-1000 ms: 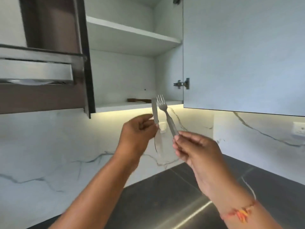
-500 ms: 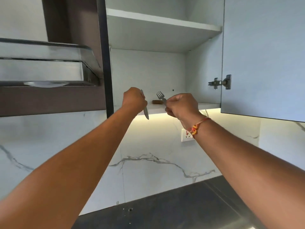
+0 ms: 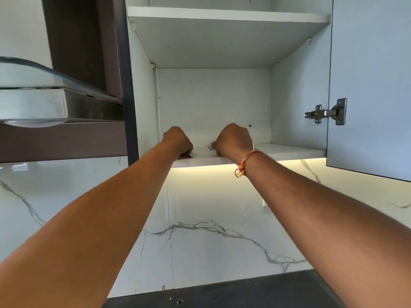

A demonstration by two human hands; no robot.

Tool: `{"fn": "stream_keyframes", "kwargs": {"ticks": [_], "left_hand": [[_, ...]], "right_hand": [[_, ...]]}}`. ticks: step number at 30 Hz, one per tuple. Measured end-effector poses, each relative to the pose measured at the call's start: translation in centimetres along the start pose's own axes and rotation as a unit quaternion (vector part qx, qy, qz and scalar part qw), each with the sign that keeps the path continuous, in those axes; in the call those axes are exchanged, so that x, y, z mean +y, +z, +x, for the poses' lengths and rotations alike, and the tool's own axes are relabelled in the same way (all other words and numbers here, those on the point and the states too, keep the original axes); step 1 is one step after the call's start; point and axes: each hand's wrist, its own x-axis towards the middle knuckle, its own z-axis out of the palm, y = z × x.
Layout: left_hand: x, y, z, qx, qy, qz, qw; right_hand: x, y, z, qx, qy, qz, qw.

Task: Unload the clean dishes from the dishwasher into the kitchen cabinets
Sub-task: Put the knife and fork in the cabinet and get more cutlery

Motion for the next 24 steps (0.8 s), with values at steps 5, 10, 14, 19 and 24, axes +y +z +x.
{"fn": "stream_keyframes", "kwargs": {"ticks": [5,10,14,19,24], "left_hand": [[0.2,0.5,0.4,0.021,0.007,0.049,0.999],[0.6,0.7,0.6,0.035,0.027,0.094,0.995],[0.5,1.1,0.9,0.045,0.037,0.120,0.991],[0.5,1.1,1.0,0.069,0.047,0.087,0.993],[-0.1,0.5,-0.9,0.150,0.097,-0.089,0.980]], "right_hand": [[0.6,0.2,1.4,-0.065,-0.031,-0.033,0.997],[1.2,1.4,2.3,-0.089,-0.056,-0.026,0.994],[1.4,2.1,2.1,-0.072,-0.075,-0.063,0.993],[1.0,1.9,1.1,-0.038,-0.081,-0.107,0.990],[0.5,0.6,-0.6,0.015,-0.057,-0.066,0.996]]}}
